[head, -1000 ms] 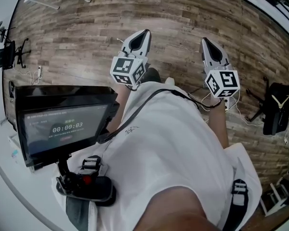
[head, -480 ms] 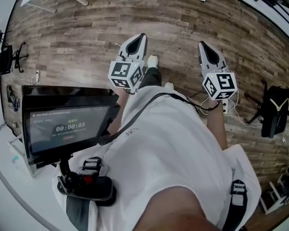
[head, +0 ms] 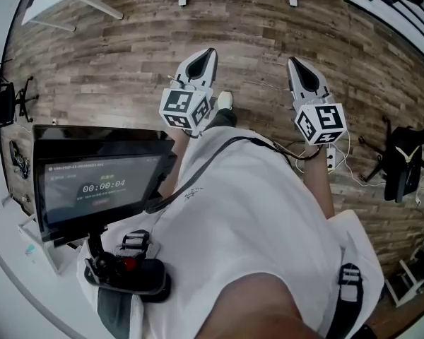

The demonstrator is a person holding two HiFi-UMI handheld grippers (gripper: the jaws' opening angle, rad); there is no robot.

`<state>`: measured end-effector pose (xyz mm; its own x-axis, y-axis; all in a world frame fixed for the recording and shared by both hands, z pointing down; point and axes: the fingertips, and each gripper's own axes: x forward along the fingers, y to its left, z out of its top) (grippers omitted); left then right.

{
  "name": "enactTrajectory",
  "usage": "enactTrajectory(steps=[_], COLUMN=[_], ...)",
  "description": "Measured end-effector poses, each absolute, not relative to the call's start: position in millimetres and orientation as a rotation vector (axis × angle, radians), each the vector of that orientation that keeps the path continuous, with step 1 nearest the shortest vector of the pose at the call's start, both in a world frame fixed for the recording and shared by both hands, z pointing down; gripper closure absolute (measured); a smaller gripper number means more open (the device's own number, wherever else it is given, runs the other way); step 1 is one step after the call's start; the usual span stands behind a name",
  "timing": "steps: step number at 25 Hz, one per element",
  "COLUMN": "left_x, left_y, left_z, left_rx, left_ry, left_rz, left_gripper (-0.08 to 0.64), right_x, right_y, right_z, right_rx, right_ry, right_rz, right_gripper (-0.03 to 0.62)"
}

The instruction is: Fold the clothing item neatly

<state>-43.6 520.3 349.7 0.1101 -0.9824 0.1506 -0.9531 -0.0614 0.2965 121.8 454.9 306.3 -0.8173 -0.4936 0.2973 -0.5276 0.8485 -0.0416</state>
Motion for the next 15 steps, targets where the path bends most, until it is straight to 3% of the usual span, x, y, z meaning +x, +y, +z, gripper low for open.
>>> enactTrajectory(steps=[10, 15], left_x=[-43, -72], left_y=[510, 491], left_z=[347, 352], left_rx=[2.089, 2.102], left_ry=[-1.891, -1.875], left_rz=[-0.160, -0.163], left_gripper=[0.558, 0.558], right_x=[127, 96], right_y=[448, 429], right_z=[299, 303], right_rx=[0.805, 0.814], right_ry=[-2.752, -2.739], right_rz=[0.153, 0.148], right_gripper=[0.591, 0.591])
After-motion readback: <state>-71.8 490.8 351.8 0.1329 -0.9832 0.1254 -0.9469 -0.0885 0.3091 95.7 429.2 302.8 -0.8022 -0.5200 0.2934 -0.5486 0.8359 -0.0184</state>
